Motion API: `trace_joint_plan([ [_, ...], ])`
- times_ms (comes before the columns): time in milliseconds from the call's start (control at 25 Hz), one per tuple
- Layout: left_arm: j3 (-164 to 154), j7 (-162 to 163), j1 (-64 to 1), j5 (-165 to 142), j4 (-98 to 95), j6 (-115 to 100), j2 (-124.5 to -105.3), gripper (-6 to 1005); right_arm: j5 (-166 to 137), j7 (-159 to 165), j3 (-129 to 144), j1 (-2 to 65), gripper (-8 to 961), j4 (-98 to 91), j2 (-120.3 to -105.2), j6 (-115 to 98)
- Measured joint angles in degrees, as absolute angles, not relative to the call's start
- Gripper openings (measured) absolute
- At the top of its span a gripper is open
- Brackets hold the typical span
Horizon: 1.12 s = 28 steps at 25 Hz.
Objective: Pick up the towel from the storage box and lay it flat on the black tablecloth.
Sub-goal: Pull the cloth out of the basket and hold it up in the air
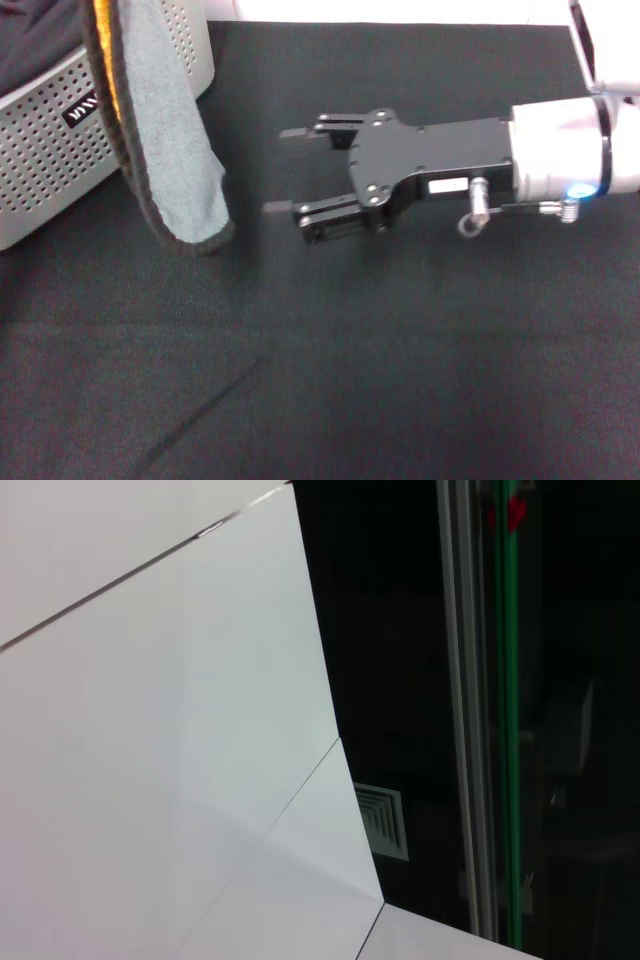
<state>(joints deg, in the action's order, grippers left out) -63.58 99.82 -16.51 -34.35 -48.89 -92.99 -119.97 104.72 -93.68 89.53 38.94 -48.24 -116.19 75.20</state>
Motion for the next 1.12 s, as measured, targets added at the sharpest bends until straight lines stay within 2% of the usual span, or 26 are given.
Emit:
trace_joint_plan([
  [320, -63.5, 98.5, -16.7, -33.6, -48.3, -92.7, -120.13, 55, 105.1, -93.7, 98.2, 37.9, 855, -54.4, -116.19, 68.5],
  [720, -63.3, 97.1, -18.1, -33.4, -46.5, -92.5, -120.21, 58, 98.1, -93.6, 106.5, 30.6, 855, -67.9, -116.19, 55.1],
  [1120, -63.6, 95.0, -19.6, -30.2, -42.6, -92.4, -120.24, 61, 96.9, -94.1, 112.1, 27.9, 855, -72.3, -116.18, 44.8],
])
